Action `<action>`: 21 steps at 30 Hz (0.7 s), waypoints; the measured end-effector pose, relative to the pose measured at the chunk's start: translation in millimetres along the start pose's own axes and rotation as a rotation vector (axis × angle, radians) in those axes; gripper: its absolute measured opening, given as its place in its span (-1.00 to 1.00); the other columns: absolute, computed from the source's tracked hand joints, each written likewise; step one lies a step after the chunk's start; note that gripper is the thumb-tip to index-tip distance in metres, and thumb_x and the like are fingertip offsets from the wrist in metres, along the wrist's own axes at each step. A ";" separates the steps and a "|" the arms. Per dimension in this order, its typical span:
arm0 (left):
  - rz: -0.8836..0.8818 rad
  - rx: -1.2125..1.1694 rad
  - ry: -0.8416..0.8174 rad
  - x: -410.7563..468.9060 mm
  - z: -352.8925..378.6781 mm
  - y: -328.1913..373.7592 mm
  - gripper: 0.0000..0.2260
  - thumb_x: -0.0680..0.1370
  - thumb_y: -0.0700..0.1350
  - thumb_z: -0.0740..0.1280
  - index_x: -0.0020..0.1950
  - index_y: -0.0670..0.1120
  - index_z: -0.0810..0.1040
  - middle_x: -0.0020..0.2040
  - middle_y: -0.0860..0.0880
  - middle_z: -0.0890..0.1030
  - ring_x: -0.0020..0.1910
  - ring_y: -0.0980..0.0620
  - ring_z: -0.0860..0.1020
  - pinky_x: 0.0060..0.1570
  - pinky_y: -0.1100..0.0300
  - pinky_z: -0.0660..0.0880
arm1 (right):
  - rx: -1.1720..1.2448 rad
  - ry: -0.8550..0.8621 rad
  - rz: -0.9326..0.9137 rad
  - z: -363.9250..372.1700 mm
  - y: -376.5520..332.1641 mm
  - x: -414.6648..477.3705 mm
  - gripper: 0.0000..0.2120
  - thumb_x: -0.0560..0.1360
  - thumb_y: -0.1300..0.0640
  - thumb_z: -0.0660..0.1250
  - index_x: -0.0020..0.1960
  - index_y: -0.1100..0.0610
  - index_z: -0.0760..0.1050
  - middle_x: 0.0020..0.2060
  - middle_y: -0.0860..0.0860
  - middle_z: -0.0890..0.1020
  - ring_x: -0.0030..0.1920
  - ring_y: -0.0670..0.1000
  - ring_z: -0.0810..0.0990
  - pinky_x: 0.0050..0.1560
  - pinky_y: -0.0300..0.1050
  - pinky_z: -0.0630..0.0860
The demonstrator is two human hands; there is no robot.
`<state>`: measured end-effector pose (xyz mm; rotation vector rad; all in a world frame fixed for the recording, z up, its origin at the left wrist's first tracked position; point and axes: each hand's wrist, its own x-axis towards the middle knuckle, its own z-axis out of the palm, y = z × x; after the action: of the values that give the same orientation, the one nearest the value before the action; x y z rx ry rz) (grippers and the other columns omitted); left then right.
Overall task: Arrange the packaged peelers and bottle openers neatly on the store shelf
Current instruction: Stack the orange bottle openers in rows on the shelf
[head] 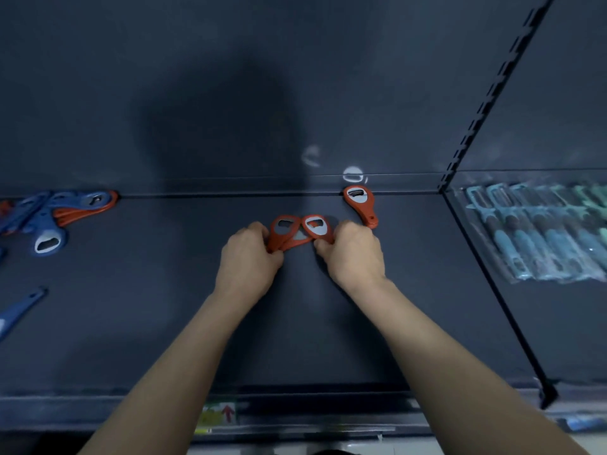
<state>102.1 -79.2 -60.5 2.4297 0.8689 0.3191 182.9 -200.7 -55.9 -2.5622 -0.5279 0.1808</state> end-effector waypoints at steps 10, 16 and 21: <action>0.184 -0.259 -0.284 10.7 1.0 -2.7 -0.65 0.40 -0.17 0.48 0.16 -0.06 0.57 -0.05 0.03 0.55 -0.09 0.10 0.51 -0.10 0.33 0.35 | 0.266 0.096 0.331 19.2 -18.5 5.4 -0.68 0.44 -0.03 0.39 -0.25 0.17 0.37 -0.18 0.17 0.58 -0.08 0.22 0.58 -0.26 -0.11 0.37; 0.173 -0.446 -0.407 26.2 1.3 -10.8 -0.64 0.48 -0.35 0.32 0.25 -0.12 0.47 -0.01 -0.02 0.60 -0.12 0.11 0.54 -0.10 0.39 0.43 | 0.302 0.181 0.384 24.2 -27.6 -6.4 -0.72 0.46 -0.02 0.38 -0.14 0.23 0.54 -0.13 0.15 0.62 -0.07 0.19 0.58 -0.18 -0.10 0.47; 0.158 -0.543 -0.483 31.6 4.8 -15.8 -0.66 0.50 -0.38 0.25 0.24 -0.14 0.46 -0.02 -0.06 0.62 -0.16 0.04 0.58 -0.01 0.11 0.54 | 0.279 0.228 0.412 27.1 -32.0 -12.1 -0.71 0.47 -0.04 0.36 -0.08 0.20 0.58 -0.12 0.15 0.64 -0.05 0.20 0.60 -0.10 -0.06 0.54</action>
<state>120.0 -50.5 -72.0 1.9385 0.3208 0.0096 155.0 -167.7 -62.5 -2.3452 0.1088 0.0933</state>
